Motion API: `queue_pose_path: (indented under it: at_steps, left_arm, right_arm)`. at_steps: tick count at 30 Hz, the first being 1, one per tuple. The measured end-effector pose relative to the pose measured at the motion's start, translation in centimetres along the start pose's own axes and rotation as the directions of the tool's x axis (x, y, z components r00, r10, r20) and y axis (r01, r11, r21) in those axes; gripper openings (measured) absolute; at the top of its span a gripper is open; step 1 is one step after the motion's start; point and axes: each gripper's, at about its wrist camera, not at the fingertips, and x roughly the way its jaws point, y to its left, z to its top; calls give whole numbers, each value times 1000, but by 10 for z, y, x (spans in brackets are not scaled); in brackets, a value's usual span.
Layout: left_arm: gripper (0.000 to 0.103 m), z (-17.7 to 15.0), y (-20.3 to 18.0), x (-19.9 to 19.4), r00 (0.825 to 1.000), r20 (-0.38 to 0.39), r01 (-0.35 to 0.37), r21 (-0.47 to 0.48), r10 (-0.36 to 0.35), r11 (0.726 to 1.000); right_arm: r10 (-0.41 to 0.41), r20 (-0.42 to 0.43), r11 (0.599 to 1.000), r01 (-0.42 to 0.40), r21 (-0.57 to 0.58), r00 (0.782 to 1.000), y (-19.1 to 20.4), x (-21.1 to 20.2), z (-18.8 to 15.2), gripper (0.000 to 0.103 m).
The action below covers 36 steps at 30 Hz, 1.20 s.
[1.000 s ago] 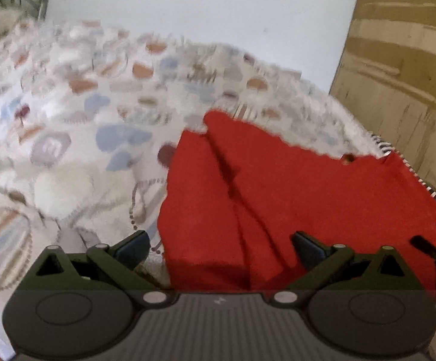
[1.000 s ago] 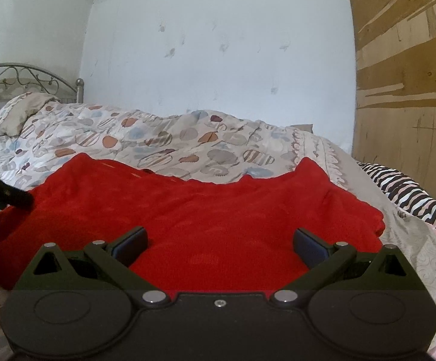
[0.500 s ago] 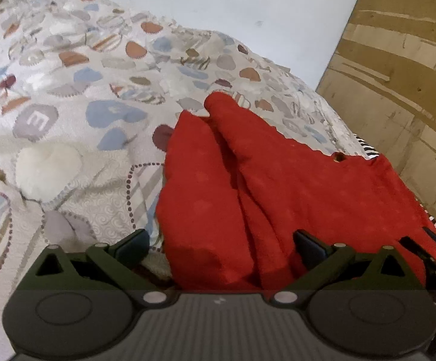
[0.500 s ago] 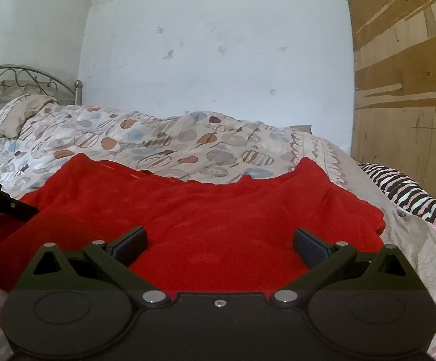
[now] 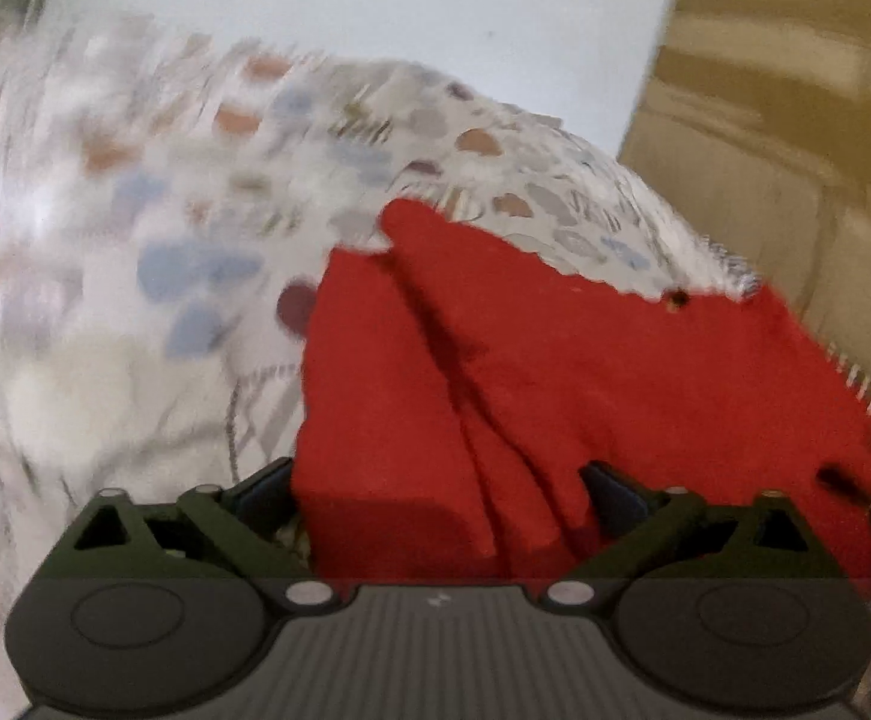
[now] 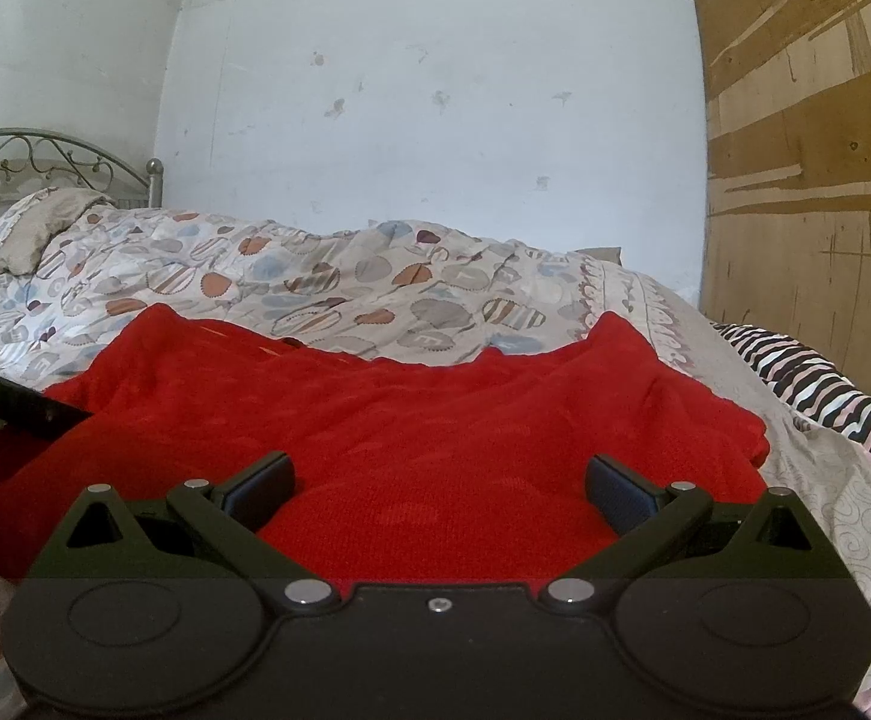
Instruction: Fold small clothes
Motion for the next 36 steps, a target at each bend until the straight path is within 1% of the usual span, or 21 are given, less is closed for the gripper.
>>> queue_pose_path:
  at_steps: [1,2,3,5,6,8,9,11,12,14,15,17,19,22,24,27,28,30,32,36]
  left_arm:
    - [96,-1,8,-1,1000,4,19,-37,-19,999]
    - [93,-3,12,-3,999,12,33,-54,-33,998]
    - [91,-4,14,-5,999,14,42,-53,-41,998]
    - [82,-7,15,-8,998,17,54,-40,-53,998]
    - [79,-7,14,-10,998,18,55,-35,-55,998]
    - [69,-7,12,-13,998,21,54,-29,-54,998]
    - [68,-5,10,-15,999,24,49,-26,-49,998]
    - [59,-2,4,-16,999,24,34,-11,-34,999]
    - [57,0,0,-17,999,20,29,-2,-29,1000]
    - [49,2,-4,-17,1000,14,14,15,-14,1000]
    - [47,2,-4,-17,1000,14,12,8,-12,1000]
    - [36,3,-3,-21,999,28,21,-36,-20,999]
    - [31,4,-4,-26,998,48,30,-51,-28,998]
    - [27,4,-11,-32,997,76,17,-22,-15,1000]
    - [26,6,-16,-35,996,93,12,-12,-11,1000]
    - [25,11,-19,-38,994,111,29,-43,-24,999]
    - [24,13,-21,-38,993,112,33,-54,-27,998]
    - [23,19,-26,-41,994,109,38,-66,-31,997]
    - [22,30,-37,-44,994,101,33,-41,-28,999]
    - [20,58,-72,-46,996,76,34,42,-37,999]
  right_arm:
    - [0,1,1000,0,0,1000,0,0,0,103]
    - [0,0,1000,0,0,1000,0,-1,0,103]
    - [0,2,1000,0,1,1000,0,0,1,103]
    - [-3,4,1000,3,3,1000,0,1,0,103]
    - [-4,5,1000,4,4,1000,0,1,0,103]
    - [-6,7,1000,6,6,1000,0,1,-2,103]
    - [-7,8,1000,7,7,1000,0,1,-2,103]
    - [-9,8,1000,9,8,1000,1,1,-2,103]
    - [-9,8,1000,9,8,1000,1,1,-2,103]
    - [-8,8,1000,8,8,1000,1,1,-2,103]
    - [-9,7,1000,9,8,1000,1,1,-2,103]
    - [-9,-1,1000,9,6,1000,1,0,-1,103]
    - [-4,-28,1000,3,-10,1000,1,0,6,103]
    - [5,-76,999,-8,-37,997,1,-1,21,103]
    - [-7,-60,999,4,-49,998,0,-7,26,103]
    - [-28,-42,995,24,-98,999,1,-13,21,103]
    - [-23,-43,995,19,-98,999,0,-13,19,103]
    - [-11,-48,998,9,-59,999,-4,-11,16,103]
    - [-3,-48,999,1,-40,999,-7,-12,18,103]
    - [-3,0,1000,3,-15,1000,-15,-22,21,103]
